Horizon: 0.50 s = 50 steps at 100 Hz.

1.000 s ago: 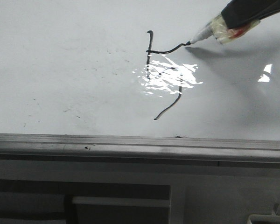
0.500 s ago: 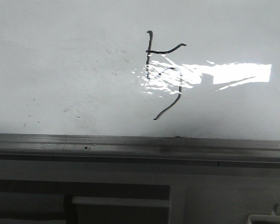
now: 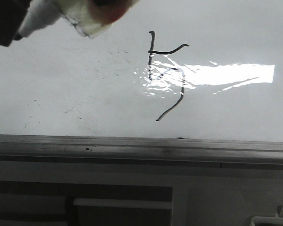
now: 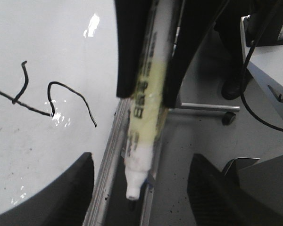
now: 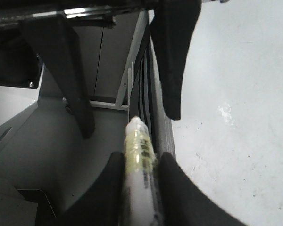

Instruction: Write number 5 on whiteboard

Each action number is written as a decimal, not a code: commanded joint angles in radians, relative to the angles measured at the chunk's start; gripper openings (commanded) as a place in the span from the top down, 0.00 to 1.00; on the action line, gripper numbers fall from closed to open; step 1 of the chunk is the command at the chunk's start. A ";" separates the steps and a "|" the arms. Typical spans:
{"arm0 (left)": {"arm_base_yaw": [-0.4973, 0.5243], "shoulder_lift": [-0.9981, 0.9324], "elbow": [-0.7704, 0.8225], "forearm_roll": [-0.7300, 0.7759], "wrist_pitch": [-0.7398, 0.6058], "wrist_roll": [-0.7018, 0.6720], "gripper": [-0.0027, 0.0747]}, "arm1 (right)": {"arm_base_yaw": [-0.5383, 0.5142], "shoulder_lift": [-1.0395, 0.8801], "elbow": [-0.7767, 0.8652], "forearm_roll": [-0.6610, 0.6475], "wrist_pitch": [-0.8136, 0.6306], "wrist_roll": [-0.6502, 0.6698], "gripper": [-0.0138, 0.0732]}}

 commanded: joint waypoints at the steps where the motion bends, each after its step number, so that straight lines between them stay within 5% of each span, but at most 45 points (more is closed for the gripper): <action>1: -0.040 0.002 -0.033 -0.032 -0.111 -0.002 0.44 | 0.001 -0.003 -0.035 0.025 -0.051 -0.012 0.89; 28: -0.063 0.099 -0.033 -0.032 -0.157 -0.009 0.46 | 0.001 -0.003 -0.035 0.025 -0.045 -0.012 0.89; 50: -0.063 0.155 -0.033 -0.037 -0.157 -0.009 0.76 | 0.001 -0.003 -0.035 0.025 -0.028 -0.012 0.89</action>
